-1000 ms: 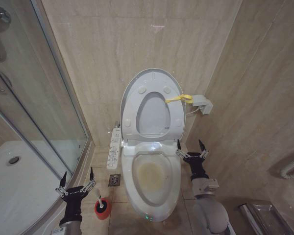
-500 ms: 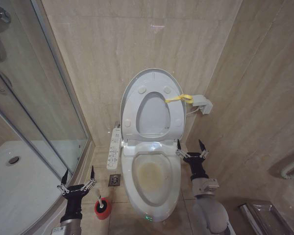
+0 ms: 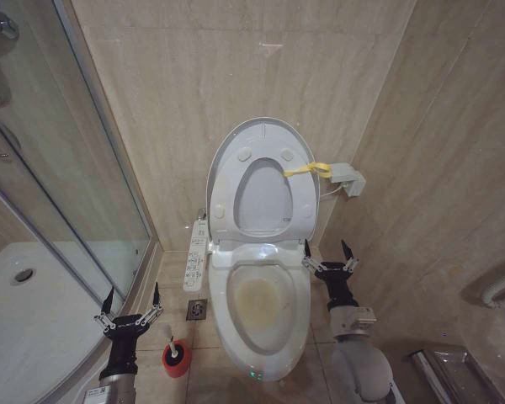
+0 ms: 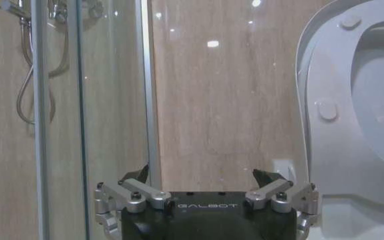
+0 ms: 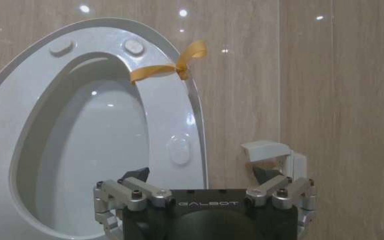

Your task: Open the toilet lid, clean the toilet bowl with a toilet brush, close the toilet lid, and flush.

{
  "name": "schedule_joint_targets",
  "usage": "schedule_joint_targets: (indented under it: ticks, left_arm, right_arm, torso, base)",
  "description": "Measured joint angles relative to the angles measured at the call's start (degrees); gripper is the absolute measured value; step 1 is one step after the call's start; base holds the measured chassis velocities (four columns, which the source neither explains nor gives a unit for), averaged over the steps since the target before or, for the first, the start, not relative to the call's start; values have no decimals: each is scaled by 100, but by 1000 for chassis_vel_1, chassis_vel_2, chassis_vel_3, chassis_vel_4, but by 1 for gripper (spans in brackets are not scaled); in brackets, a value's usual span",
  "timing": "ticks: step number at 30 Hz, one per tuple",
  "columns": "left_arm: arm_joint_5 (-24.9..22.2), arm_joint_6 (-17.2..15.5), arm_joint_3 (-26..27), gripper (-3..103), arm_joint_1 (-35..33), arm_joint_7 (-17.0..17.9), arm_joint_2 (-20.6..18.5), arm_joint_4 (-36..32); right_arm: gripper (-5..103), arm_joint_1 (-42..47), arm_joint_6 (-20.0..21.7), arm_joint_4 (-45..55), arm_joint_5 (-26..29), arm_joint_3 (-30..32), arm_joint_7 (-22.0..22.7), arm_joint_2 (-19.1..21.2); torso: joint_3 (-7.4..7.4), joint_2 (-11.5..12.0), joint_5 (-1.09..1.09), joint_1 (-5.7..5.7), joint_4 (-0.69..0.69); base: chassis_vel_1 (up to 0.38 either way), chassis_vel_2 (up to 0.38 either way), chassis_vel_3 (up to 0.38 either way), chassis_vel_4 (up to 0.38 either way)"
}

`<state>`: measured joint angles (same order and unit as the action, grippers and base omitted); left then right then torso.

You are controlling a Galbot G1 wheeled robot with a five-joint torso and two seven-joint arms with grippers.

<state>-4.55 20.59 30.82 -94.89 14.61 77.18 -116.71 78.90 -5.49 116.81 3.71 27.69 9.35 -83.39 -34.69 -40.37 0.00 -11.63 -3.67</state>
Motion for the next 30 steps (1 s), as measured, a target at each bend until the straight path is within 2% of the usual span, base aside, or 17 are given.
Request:
schedule_joint_targets:
  ticks: [21, 23, 28, 30]
  left_arm:
    - [4, -1, -1, 100, -2, 0, 3, 2]
    - [4, -1, -2, 100, -2, 0, 3, 2]
    - [4, -1, -1, 100, -3, 0, 3, 3]
    - [4, -1, -2, 100, -3, 0, 3, 3]
  right_arm:
    - [100, 9, -1, 0, 0, 5, 0, 0]
    - [100, 131, -18, 20, 0, 82, -3, 4]
    - [100, 764, -135, 113, -1, 482, -10, 41]
    - [100, 1265, -230, 189, -4, 799, -26, 68]
  torso:
    - [0, 0, 0, 0, 1]
    - [0, 0, 1, 0, 4]
    - [0, 0, 1, 0, -1]
    - [1, 0, 1, 0, -2]
  base:
    - [0, 0, 0, 0]
    - [0, 0, 0, 0]
    - [0, 0, 0, 0]
    - [0, 0, 0, 0]
